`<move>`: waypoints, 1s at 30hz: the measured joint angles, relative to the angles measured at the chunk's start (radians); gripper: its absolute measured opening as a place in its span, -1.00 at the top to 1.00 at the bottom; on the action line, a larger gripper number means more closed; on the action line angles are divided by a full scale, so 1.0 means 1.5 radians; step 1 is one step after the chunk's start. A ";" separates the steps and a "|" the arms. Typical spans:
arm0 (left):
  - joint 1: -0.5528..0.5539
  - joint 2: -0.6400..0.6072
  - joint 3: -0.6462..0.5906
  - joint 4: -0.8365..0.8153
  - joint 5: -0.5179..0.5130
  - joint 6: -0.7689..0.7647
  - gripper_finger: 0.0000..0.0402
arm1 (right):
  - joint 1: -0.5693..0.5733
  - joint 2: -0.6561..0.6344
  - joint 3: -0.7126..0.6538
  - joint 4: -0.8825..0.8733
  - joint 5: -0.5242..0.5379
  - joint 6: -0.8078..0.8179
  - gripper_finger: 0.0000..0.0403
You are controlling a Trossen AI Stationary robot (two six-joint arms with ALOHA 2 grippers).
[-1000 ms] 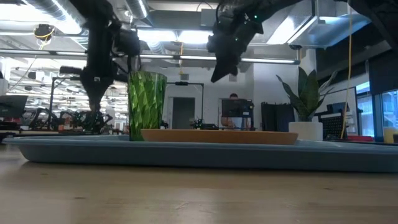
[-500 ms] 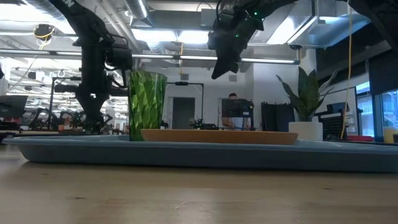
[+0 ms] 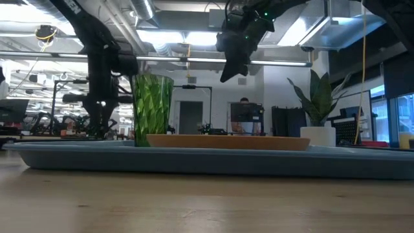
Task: Pick and place plate/cup/fork/spoon on tray
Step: Put the blue spoon on the blue tray to the right of the orange plate
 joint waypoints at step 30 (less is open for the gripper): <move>-0.002 0.124 0.002 0.055 -0.050 0.013 0.67 | 0.000 0.000 0.000 -0.003 0.034 0.001 0.98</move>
